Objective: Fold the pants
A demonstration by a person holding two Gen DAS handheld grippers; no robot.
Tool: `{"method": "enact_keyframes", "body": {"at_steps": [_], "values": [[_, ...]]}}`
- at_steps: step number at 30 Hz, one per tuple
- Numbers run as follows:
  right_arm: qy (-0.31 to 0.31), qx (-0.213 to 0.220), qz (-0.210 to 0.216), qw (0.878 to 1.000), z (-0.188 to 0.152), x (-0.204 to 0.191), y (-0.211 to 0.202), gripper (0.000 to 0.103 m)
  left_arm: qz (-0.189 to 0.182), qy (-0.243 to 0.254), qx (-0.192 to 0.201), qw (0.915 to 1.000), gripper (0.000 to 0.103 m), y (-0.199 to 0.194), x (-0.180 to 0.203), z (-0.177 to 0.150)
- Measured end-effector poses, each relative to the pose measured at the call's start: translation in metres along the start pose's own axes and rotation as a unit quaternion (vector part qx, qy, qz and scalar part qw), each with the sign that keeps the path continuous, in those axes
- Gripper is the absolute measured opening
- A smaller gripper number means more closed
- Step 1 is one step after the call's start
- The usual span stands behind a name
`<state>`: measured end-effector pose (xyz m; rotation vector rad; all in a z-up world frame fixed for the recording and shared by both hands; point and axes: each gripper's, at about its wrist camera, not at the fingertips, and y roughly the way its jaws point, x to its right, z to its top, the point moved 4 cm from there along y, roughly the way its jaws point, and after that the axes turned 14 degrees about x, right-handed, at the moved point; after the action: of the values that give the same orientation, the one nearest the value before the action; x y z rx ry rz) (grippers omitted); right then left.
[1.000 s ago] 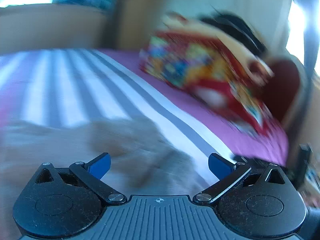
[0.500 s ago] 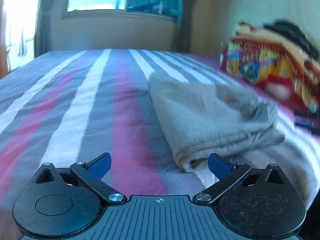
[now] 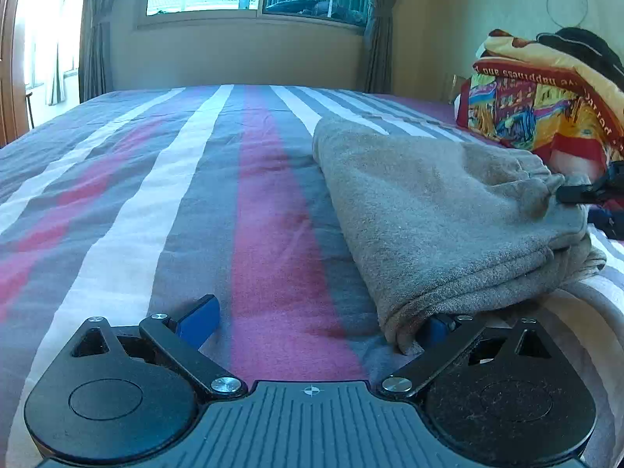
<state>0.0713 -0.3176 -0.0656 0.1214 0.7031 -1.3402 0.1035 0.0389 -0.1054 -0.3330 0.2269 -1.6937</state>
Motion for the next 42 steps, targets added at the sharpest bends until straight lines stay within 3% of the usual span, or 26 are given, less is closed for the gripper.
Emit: {"method": "enact_keyframes", "body": {"at_steps": [2, 5, 6, 8, 10, 11, 13, 14, 15, 23, 24, 26, 30, 32, 35, 38, 40, 42], "values": [[-0.007, -0.003, 0.005, 1.000, 0.005, -0.008, 0.005, 0.024, -0.001, -0.001, 0.002, 1.0000, 0.100, -0.001, 0.000, -0.002], [-0.009, 0.062, 0.048, 0.997, 0.021, -0.026, -0.024, 0.022, -0.002, -0.005, 0.012, 0.9999, 0.100, -0.006, 0.002, -0.006], [-0.019, 0.069, 0.039, 0.997, 0.021, -0.027, -0.030, 0.022, -0.001, -0.003, 0.014, 0.9999, 0.100, -0.006, 0.003, -0.007], [-0.024, 0.048, -0.003, 0.999, 0.009, -0.014, -0.029, 0.023, -0.001, -0.004, 0.013, 0.9999, 0.100, -0.005, 0.004, -0.008], [0.023, -0.007, -0.028, 0.999, -0.007, 0.009, -0.018, 0.026, -0.003, -0.008, 0.010, 0.9999, 0.100, -0.005, 0.003, -0.007], [0.046, 0.002, -0.016, 0.999, -0.008, 0.014, -0.024, 0.031, -0.004, -0.010, 0.009, 0.9999, 0.100, -0.005, 0.002, -0.007], [0.048, 0.027, -0.012, 0.998, -0.006, 0.011, -0.040, 0.054, -0.005, -0.011, 0.010, 0.9999, 0.100, -0.003, 0.002, -0.008], [0.054, 0.030, -0.011, 0.998, -0.006, 0.010, -0.045, 0.070, -0.005, -0.011, 0.011, 0.9999, 0.100, -0.003, 0.002, -0.008], [0.062, 0.029, -0.014, 0.998, -0.007, 0.011, -0.047, 0.072, -0.005, -0.012, 0.011, 0.9999, 0.100, -0.003, 0.001, -0.008], [0.119, -0.023, -0.043, 0.992, -0.010, 0.028, -0.007, 0.066, -0.004, -0.020, 0.014, 0.9997, 0.100, -0.005, 0.000, -0.009], [0.110, -0.028, -0.049, 0.992, -0.008, 0.024, -0.002, 0.045, -0.003, -0.025, 0.016, 0.9996, 0.100, -0.005, -0.001, -0.009], [0.088, -0.020, -0.040, 0.995, -0.002, 0.009, -0.001, 0.040, -0.002, -0.029, 0.017, 0.9994, 0.100, -0.006, -0.001, -0.010], [0.052, 0.050, 0.033, 0.997, 0.020, -0.026, -0.026, 0.038, -0.003, -0.031, 0.018, 0.9994, 0.100, -0.005, -0.002, -0.009], [0.029, 0.075, 0.049, 0.996, 0.023, -0.035, -0.042, 0.038, -0.004, -0.029, 0.017, 0.9994, 0.100, -0.004, -0.002, -0.009], [0.006, 0.082, 0.027, 0.996, 0.010, -0.024, -0.051, 0.037, -0.006, -0.028, 0.016, 0.9995, 0.100, -0.002, -0.002, -0.009], [0.046, 0.029, -0.046, 0.997, -0.015, 0.019, -0.030, 0.036, -0.006, -0.017, 0.013, 0.9998, 0.101, -0.003, 0.004, -0.009], [0.076, 0.025, -0.043, 0.996, -0.023, 0.032, -0.031, 0.035, -0.004, -0.019, 0.012, 0.9997, 0.101, -0.004, 0.003, -0.008], [0.057, 0.046, -0.023, 0.997, -0.018, 0.021, -0.043, 0.035, -0.003, -0.020, 0.013, 0.9997, 0.101, -0.003, 0.003, -0.008]]}}
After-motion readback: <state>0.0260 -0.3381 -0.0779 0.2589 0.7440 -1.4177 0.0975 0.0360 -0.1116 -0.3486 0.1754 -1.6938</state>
